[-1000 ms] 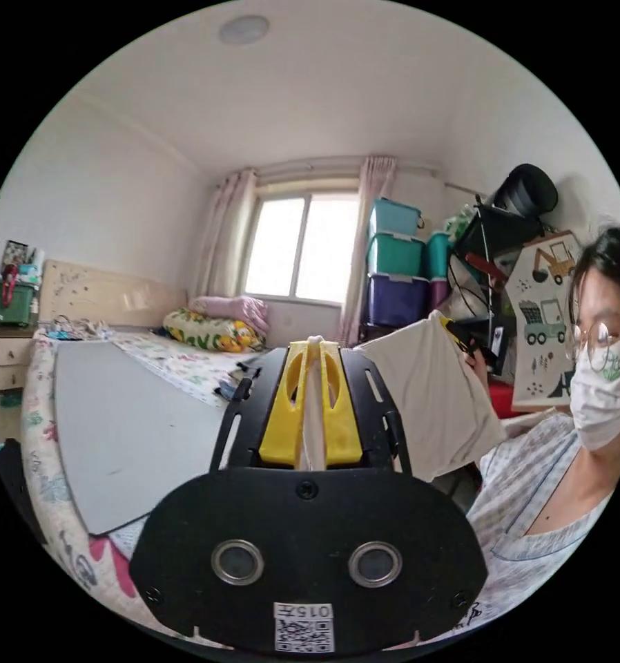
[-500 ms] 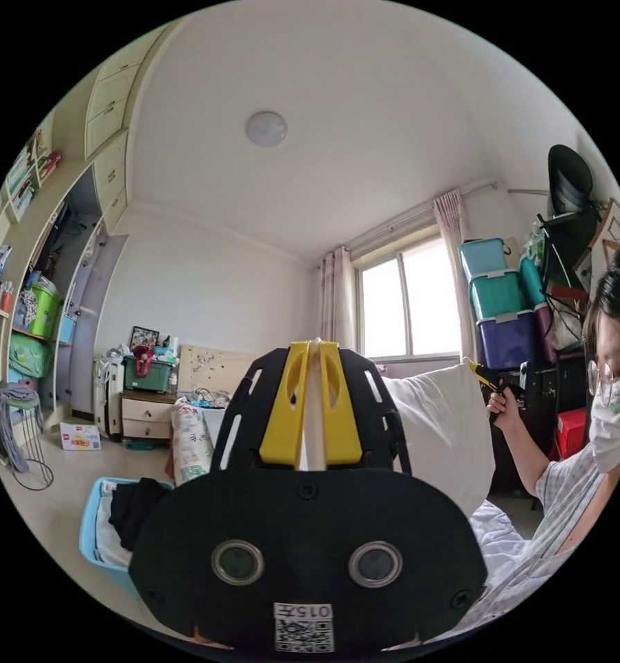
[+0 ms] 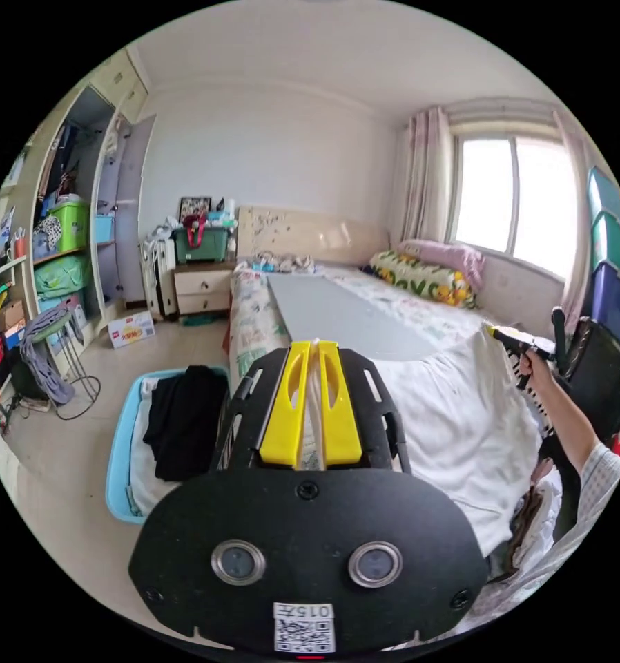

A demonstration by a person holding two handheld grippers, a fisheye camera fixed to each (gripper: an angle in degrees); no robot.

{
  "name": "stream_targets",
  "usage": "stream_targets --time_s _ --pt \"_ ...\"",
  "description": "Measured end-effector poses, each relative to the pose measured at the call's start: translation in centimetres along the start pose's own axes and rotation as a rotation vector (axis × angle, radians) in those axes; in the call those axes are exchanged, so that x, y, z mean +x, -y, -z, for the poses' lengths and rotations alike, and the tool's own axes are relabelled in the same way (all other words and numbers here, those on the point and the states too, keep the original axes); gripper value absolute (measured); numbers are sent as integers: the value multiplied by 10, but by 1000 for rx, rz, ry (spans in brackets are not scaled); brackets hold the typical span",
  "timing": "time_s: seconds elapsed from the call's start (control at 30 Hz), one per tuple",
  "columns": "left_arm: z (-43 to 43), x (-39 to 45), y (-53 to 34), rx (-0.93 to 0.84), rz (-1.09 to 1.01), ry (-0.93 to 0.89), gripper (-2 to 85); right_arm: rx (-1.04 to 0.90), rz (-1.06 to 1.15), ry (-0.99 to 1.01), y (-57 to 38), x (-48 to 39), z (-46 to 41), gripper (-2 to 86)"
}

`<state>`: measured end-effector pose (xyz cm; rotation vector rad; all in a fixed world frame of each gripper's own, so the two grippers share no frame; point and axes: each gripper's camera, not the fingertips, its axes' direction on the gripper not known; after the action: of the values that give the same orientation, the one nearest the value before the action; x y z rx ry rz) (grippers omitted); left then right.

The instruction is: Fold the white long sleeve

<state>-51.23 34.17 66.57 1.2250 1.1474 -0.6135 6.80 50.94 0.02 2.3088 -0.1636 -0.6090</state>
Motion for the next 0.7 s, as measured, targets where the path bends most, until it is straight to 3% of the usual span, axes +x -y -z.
stream_targets --time_s 0.2,0.33,0.7 --pt "-88 27 -42 -99 -16 67 12 -188 122 -118 28 -26 -82 25" --pt "-127 38 -77 -132 52 37 12 -197 99 -67 43 -21 -96 21" --pt "-179 148 -113 -261 -45 178 33 -163 128 -110 69 -32 -109 19"
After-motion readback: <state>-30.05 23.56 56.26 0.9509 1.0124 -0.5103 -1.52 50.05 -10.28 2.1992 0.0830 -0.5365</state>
